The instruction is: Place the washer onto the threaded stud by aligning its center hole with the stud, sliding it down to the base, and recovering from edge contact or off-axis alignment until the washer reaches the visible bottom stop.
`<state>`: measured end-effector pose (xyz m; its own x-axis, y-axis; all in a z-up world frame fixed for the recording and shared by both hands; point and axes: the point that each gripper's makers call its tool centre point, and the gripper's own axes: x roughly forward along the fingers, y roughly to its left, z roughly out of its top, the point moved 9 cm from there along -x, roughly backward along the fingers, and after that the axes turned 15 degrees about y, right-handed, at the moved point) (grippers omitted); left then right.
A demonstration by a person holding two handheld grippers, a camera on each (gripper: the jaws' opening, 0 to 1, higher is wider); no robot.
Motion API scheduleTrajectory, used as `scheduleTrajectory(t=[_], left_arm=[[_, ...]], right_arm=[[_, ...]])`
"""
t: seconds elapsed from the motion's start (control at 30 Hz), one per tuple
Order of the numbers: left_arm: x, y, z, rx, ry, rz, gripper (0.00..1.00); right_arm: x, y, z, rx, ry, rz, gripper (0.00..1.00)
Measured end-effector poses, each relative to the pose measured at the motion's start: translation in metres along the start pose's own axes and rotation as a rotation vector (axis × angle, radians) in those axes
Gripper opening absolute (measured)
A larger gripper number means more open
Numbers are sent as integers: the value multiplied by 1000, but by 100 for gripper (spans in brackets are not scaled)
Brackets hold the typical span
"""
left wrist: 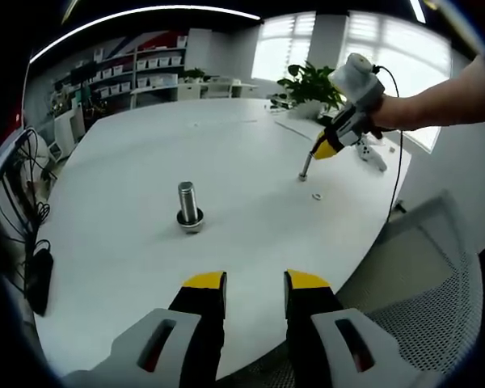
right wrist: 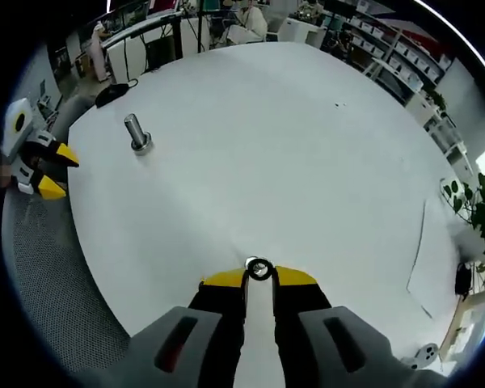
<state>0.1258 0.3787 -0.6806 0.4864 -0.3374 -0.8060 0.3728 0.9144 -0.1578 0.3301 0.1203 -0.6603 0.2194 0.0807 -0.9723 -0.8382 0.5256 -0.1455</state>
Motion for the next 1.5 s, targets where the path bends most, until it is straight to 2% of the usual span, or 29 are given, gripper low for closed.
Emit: scheduleTrajectory(t=[0.5,1.2,1.5], left_arm=[[1,-1,0,5,3,-4,26],[2,0,-1,8,15,0,26],[2,0,-1,3,18,0,26]], right_arm=[[8,-2,5,-7,18,10,14],[45,-7,3,5,122,59,14],[47,-4,2,23,110,70,15]])
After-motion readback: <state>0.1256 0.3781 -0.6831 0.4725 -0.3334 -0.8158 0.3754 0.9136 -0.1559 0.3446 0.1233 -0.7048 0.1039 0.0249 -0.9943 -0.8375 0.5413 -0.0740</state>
